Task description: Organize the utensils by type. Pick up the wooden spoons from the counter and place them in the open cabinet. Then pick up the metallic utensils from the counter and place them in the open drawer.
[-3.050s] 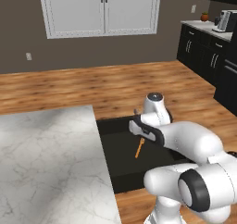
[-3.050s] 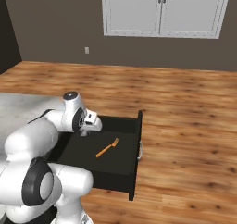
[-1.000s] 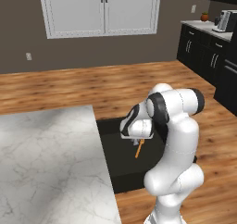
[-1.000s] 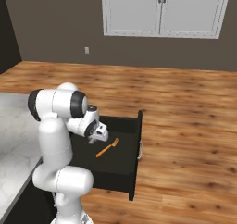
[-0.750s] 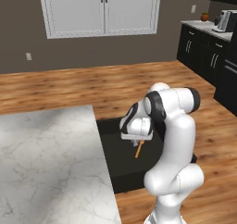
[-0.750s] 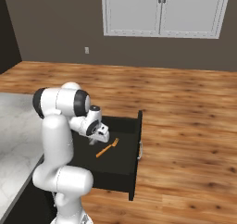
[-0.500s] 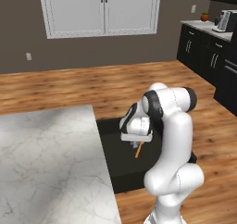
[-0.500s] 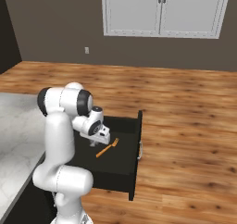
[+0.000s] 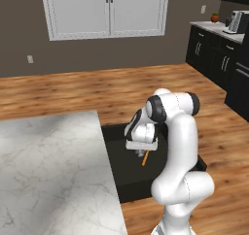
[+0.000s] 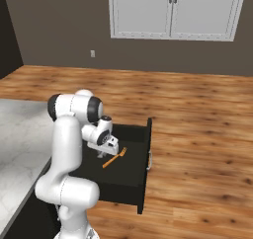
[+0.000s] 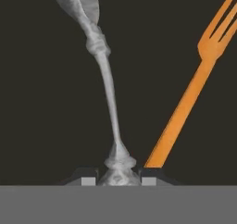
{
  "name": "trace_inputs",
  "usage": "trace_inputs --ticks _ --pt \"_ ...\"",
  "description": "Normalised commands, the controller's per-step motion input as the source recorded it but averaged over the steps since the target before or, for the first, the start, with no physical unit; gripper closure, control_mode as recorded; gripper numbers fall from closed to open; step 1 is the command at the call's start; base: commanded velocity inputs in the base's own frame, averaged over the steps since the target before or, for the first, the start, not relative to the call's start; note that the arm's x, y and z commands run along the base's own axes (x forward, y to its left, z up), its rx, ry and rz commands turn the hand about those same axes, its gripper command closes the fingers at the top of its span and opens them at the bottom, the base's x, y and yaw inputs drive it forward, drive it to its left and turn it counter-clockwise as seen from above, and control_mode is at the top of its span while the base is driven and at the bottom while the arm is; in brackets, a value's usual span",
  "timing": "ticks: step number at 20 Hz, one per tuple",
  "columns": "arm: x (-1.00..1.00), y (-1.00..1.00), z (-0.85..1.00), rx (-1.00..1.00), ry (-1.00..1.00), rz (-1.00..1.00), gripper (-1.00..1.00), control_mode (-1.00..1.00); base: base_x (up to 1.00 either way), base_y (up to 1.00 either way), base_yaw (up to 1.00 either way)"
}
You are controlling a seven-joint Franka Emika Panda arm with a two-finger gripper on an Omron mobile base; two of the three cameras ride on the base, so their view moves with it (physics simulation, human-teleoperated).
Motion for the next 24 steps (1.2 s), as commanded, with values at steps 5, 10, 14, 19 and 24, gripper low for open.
trace_inputs --ticks 5,10,14,19,24 --pt "0.16 0.05 -0.21 0.02 0.00 0.00 1.00 -1.00 0.00 0.00 0.00" --pt "0.09 0.07 -0.19 0.02 0.02 0.00 -1.00 -1.00 0.00 0.00 0.00" --pt "0.05 0.02 -0.12 0.02 0.01 0.00 -1.00 -1.00 0.00 0.00 0.00" --pt "0.00 0.00 -0.02 0.02 0.00 0.00 -1.00 -1.00 0.00 0.00 0.00" --pt "0.00 0.00 0.13 0.04 0.00 0.00 -1.00 -1.00 0.00 0.00 0.00"
